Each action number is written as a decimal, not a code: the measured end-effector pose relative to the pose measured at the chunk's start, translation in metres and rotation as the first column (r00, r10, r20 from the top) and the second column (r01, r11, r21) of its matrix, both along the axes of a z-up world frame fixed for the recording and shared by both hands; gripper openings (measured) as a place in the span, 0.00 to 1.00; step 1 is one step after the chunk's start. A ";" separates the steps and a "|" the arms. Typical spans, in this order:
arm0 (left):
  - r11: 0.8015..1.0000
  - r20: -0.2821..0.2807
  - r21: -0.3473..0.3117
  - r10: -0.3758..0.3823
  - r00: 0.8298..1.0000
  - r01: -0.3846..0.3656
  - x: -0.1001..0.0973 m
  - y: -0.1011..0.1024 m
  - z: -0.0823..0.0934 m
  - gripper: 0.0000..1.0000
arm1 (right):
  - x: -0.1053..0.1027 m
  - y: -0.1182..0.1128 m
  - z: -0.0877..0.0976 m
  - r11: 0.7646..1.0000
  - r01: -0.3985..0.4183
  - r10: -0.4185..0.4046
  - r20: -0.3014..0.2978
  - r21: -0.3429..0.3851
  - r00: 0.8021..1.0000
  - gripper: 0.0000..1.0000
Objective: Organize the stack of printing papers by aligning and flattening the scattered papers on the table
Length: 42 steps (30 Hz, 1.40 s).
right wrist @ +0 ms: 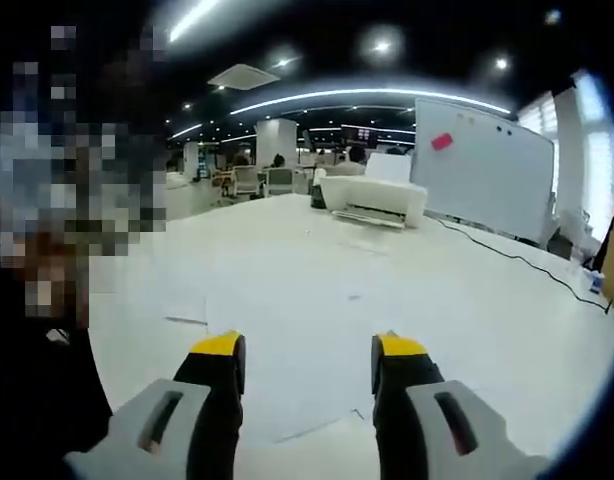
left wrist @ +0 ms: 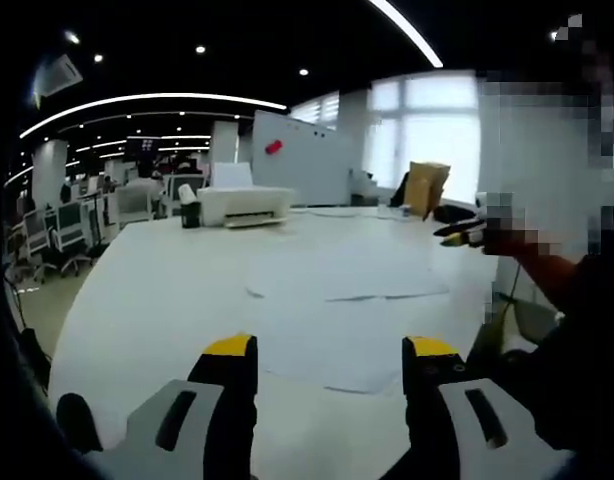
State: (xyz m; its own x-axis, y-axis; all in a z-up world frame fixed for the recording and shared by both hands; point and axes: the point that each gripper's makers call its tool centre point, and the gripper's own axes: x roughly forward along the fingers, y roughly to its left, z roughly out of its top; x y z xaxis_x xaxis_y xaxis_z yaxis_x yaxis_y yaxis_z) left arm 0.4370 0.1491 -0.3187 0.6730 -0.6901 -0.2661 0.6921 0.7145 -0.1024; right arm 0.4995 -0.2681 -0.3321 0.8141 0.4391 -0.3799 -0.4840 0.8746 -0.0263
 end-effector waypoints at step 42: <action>1.000 0.013 0.017 0.001 1.000 -0.002 -0.002 -0.003 0.007 0.61 | 0.032 -0.033 -0.025 0.997 0.076 -0.076 -0.031 -0.001 0.997 0.50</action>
